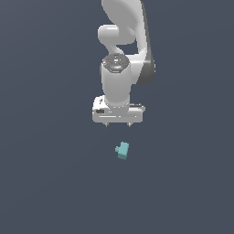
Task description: Pick up the object and move it to a goal position.
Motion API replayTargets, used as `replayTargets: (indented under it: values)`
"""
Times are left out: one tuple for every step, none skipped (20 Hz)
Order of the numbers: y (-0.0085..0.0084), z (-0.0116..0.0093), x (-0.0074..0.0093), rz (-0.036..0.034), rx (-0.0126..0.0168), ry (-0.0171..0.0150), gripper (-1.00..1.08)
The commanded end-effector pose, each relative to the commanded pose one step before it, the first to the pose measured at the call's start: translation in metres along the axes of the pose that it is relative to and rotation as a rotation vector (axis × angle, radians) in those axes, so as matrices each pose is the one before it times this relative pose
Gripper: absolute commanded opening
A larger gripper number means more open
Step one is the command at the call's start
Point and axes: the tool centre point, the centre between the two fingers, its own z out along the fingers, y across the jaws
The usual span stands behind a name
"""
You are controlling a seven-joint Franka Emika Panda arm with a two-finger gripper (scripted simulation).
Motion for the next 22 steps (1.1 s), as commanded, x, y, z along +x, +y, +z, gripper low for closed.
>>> replayTargets:
  values:
    - [0.00001, 0.0, 0.0, 0.0, 0.0, 0.0, 1.0]
    - [-0.00011, -0.00005, -0.0001, 0.0, 0.0, 0.0, 1.0]
    - [-0.00118, 0.00034, -0.0002, -0.0011, -0.00103, -0.00076, 1.0]
    - [-0.00151, 0.00031, -0.0004, -0.00129, -0.00118, -0.00088, 1.0]
    - [-0.00223, 0.00048, -0.00056, -0.00203, -0.00179, -0.00132, 1.0]
    - [-0.00279, 0.00053, -0.00078, -0.00268, -0.00223, -0.00163, 1.0]
    - [-0.00329, 0.00055, -0.00102, -0.00348, -0.00266, -0.00192, 1.0]
    - [-0.00286, 0.00038, -0.001, -0.00343, -0.00233, -0.00168, 1.0]
    - [-0.00223, 0.00018, -0.00091, -0.00311, -0.00183, -0.00132, 1.0]
    - [-0.00159, 0.00001, -0.0008, -0.00271, -0.00131, -0.00097, 1.0]
    - [-0.0009, -0.00014, -0.00064, -0.00208, -0.00076, -0.00059, 1.0]
    - [-0.00032, -0.00019, -0.00039, -0.00133, -0.00027, -0.00024, 1.0]
    - [0.00018, -0.00001, 0.00004, 0.0, 0.0, 0.0, 1.0]
    - [0.00047, 0.00008, 0.00038, 0.00138, 0.00055, 0.00042, 1.0]
    - [0.00028, 0.00046, 0.00071, 0.00236, 0.00026, 0.00029, 1.0]
    - [0.00018, 0.00076, 0.00099, 0.00344, 0.00013, 0.00027, 1.0]
    - [-0.00001, 0.00108, 0.0013, 0.00441, 0.00001, 0.00026, 1.0]
    - [-0.00012, 0.0014, 0.00161, 0.00547, -0.00007, 0.00028, 1.0]
    - [-0.00012, 0.0017, 0.00193, 0.00665, -0.0001, 0.00034, 1.0]
    - [-0.00008, 0.00199, 0.00226, 0.00783, -0.00006, 0.00045, 1.0]
    - [-0.00004, 0.0023, 0.0026, 0.00904, -0.00002, 0.00056, 1.0]
    - [-0.00004, 0.00262, 0.00292, 0.01022, -0.00003, 0.00066, 1.0]
